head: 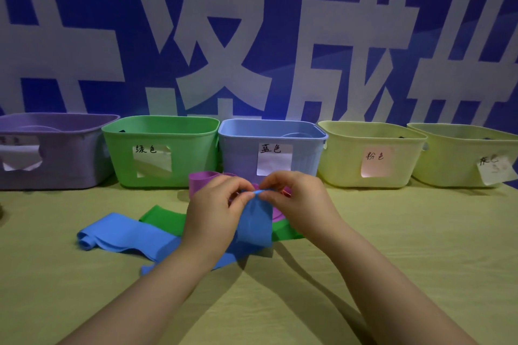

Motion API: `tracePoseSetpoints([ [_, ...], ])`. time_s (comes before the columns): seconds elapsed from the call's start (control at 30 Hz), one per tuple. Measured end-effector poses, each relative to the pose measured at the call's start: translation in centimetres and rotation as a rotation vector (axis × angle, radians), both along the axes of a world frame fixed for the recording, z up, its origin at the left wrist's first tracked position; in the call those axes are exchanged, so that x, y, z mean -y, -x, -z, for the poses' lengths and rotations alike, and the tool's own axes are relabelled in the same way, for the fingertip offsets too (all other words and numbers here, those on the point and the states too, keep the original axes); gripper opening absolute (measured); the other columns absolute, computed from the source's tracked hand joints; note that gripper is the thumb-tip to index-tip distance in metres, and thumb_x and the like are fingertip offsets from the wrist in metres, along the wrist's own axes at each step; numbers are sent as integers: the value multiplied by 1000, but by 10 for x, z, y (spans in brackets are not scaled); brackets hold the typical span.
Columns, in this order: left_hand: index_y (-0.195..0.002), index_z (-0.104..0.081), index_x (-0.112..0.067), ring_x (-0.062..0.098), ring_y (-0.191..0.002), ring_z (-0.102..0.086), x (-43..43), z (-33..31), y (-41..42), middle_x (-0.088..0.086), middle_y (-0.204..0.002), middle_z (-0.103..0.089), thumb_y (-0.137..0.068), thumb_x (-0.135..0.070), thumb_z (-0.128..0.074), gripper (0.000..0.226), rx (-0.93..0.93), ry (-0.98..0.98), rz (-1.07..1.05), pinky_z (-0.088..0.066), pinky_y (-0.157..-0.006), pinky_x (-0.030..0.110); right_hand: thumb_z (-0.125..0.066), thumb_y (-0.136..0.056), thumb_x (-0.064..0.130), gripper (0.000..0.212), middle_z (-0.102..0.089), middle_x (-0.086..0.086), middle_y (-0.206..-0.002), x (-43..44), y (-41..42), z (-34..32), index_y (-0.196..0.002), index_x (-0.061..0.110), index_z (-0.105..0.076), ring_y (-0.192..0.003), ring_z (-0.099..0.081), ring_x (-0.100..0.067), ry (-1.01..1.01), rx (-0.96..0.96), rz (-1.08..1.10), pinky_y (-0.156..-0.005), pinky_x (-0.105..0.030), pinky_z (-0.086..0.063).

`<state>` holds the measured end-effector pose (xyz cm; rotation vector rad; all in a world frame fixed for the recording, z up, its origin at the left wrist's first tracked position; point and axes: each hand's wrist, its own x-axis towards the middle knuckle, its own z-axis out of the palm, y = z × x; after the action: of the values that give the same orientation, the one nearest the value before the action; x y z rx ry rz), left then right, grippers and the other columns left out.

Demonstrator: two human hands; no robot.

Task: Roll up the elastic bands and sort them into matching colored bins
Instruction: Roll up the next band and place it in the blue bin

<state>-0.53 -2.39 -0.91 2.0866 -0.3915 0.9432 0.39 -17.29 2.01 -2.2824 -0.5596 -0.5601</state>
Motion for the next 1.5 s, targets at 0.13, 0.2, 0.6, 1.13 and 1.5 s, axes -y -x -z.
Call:
tracePoseSetpoints([
  [0.13,-81,-65,-14,4,-71,-46,-1,3,-7,-10,-83,-51,-84,-20,-57,10,13,-77,-45,-36,-63,20,-63,-85,29,15,-60,6,-88,-2,-2,0,-93,20,-71,-90,-48,-12,131,75,39,-80,-28,-39],
  [0.2,-81,-63,-13,7,-73,-46,0,4,-9,-9,-82,-49,-82,-25,-50,18,14,-125,-38,-35,-62,24,-60,-87,29,16,-62,2,-95,-1,-3,0,-96,20,-70,-97,-47,-17,175,75,43,-85,-33,-39],
  [0.6,-70,-57,-9,28,-70,-51,-1,4,-7,6,-71,-53,-87,-39,-26,46,1,-367,-114,-43,-59,42,-48,-92,33,25,-61,-4,-93,1,-8,4,-98,21,-70,-94,-54,-22,262,-90,13,-85,-44,-45],
  [1.13,-79,-59,-36,2,-80,-60,-1,-3,-4,-14,-80,-66,-79,-9,-69,29,-222,21,258,-47,-72,21,-51,-93,26,22,-59,-1,-90,6,-2,-6,-99,15,-68,-94,-52,-19,262,-43,-55,-84,-36,-40],
  [1.5,-74,-60,-31,6,-77,-56,-2,-5,-3,-8,-78,-62,-72,-4,-74,30,-31,25,176,-41,-66,11,-67,-83,20,27,-56,12,-71,2,-4,-3,-67,38,-55,-66,-50,-1,-68,-159,-143,-66,-21,-40],
])
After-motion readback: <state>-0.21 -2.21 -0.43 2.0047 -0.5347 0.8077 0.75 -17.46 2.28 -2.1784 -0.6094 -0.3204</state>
